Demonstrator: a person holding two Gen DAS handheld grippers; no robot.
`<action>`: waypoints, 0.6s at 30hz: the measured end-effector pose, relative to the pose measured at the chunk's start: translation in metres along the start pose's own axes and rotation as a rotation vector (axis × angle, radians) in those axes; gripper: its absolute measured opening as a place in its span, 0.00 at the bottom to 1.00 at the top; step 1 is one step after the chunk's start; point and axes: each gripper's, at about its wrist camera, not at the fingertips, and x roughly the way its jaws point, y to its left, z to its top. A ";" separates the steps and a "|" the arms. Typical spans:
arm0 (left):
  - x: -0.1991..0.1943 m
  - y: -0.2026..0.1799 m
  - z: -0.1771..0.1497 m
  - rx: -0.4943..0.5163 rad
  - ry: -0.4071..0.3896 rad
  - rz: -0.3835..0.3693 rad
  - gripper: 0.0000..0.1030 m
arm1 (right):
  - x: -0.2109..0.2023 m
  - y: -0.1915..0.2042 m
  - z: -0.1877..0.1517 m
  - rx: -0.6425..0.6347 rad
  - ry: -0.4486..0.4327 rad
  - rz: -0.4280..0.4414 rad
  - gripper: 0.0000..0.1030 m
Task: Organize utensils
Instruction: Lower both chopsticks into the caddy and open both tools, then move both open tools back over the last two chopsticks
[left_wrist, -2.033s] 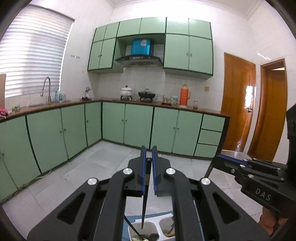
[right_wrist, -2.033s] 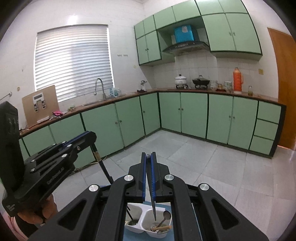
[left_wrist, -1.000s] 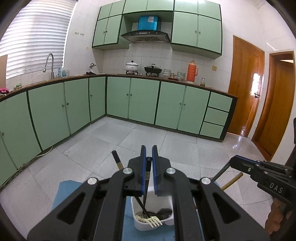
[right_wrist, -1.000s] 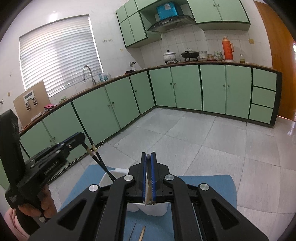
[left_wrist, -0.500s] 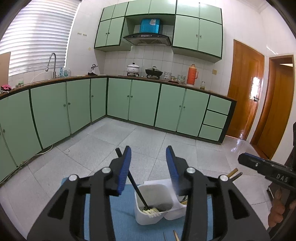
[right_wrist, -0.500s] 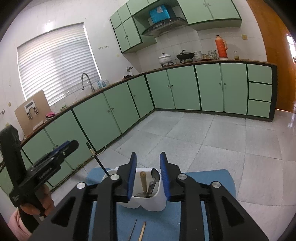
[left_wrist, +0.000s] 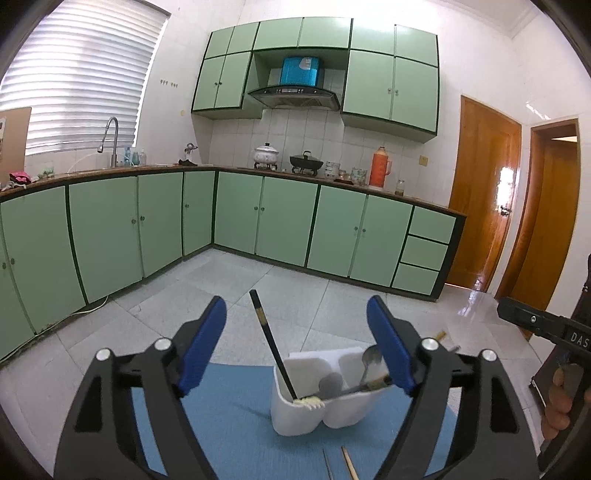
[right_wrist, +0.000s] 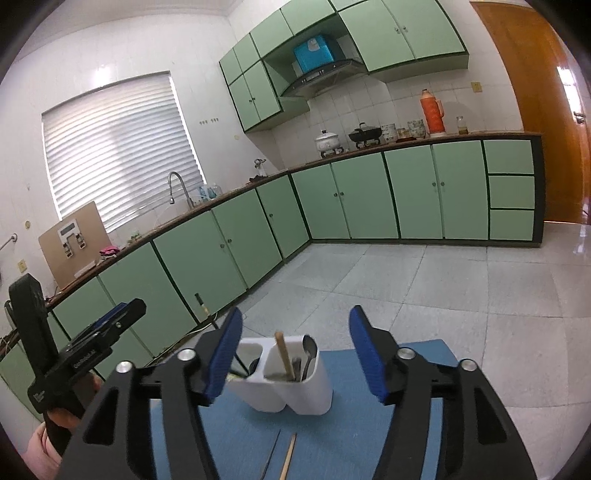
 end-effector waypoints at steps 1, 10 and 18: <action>-0.006 -0.001 -0.004 0.005 -0.001 0.002 0.79 | -0.005 0.001 -0.005 -0.003 -0.001 0.001 0.64; -0.050 -0.014 -0.065 0.074 0.053 0.043 0.87 | -0.038 0.016 -0.061 -0.041 0.021 -0.038 0.77; -0.080 -0.017 -0.123 0.112 0.138 0.099 0.88 | -0.058 0.034 -0.134 -0.089 0.091 -0.140 0.77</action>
